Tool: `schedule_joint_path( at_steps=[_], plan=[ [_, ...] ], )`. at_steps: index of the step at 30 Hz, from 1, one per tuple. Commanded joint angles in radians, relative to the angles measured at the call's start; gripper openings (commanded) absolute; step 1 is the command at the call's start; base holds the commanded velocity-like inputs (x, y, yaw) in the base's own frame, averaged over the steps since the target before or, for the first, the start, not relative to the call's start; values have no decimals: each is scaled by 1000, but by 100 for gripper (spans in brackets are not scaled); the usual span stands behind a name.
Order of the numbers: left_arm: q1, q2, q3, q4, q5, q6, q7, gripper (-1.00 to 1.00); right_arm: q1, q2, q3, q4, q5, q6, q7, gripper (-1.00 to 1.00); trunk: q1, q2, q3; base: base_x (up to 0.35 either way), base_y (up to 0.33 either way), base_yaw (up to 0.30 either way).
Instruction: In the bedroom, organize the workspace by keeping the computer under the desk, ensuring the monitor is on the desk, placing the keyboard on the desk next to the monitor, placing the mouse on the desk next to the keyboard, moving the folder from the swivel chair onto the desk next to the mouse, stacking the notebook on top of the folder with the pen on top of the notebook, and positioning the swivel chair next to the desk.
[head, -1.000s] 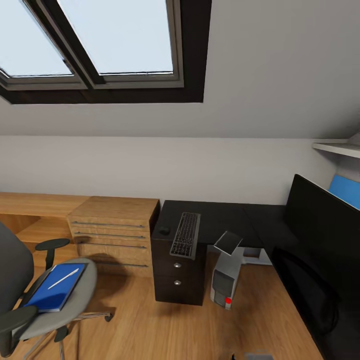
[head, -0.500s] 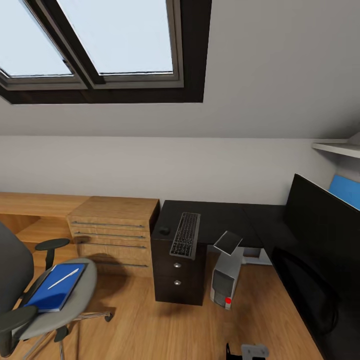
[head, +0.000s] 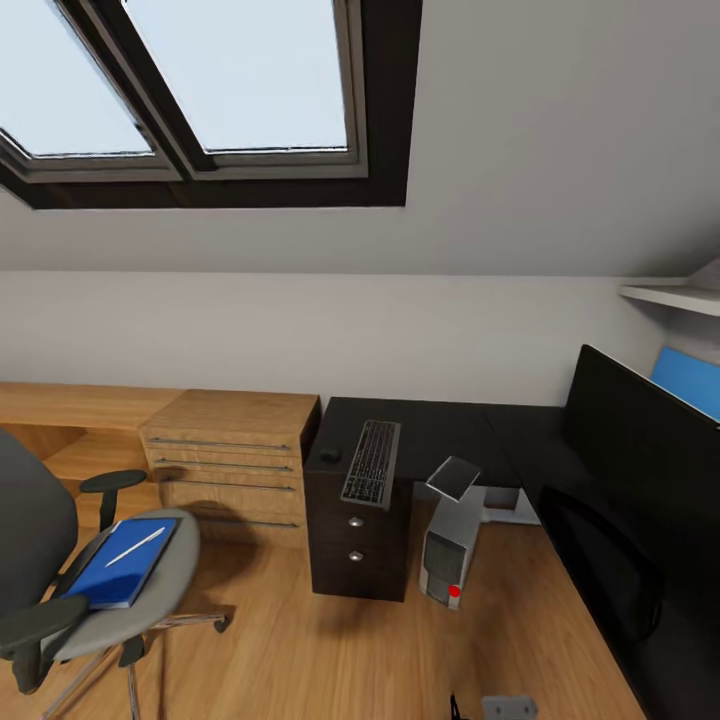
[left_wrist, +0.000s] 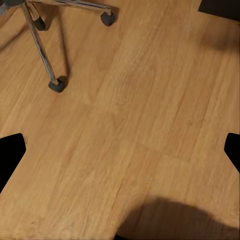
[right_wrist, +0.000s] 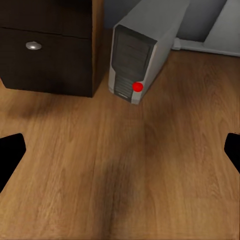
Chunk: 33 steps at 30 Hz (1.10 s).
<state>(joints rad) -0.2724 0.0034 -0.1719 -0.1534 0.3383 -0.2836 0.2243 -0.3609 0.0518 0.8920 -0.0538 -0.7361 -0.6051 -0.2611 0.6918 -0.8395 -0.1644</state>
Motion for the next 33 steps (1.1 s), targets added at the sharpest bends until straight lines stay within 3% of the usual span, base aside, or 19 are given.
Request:
schedule_joint_path(
  at_steps=[1, 9, 19, 26, 33],
  plan=[
    [-1, 0, -9, 0, 7, -2, 4, 100, 0, 2, 10, 0, -2, -1, -7, 100, 0, -1, -2, -36, 0, 0],
    [-1, 0, -8, 0, 8, -3, 4, 100, 0, 3, 10, 0, -2, -1, -7, 100, 0, -1, -2, -9, 0, -12],
    [-1, 2, -8, 38, 9, -7, 4, 100, -1, 3, 10, -1, -2, -1, -7, 100, 0, -1, -2, 0, 0, -182],
    [-1, 3, -6, 64, 10, -63, 4, 100, -1, 5, 11, 0, -2, -1, -7, 100, 0, -1, -2, 0, 0, -32],
    [-1, 1, -7, 67, 9, -72, 4, 100, -1, 4, 10, 0, -1, -1, -7, 100, 0, -1, -2, -104, 77, -1]
  ],
)
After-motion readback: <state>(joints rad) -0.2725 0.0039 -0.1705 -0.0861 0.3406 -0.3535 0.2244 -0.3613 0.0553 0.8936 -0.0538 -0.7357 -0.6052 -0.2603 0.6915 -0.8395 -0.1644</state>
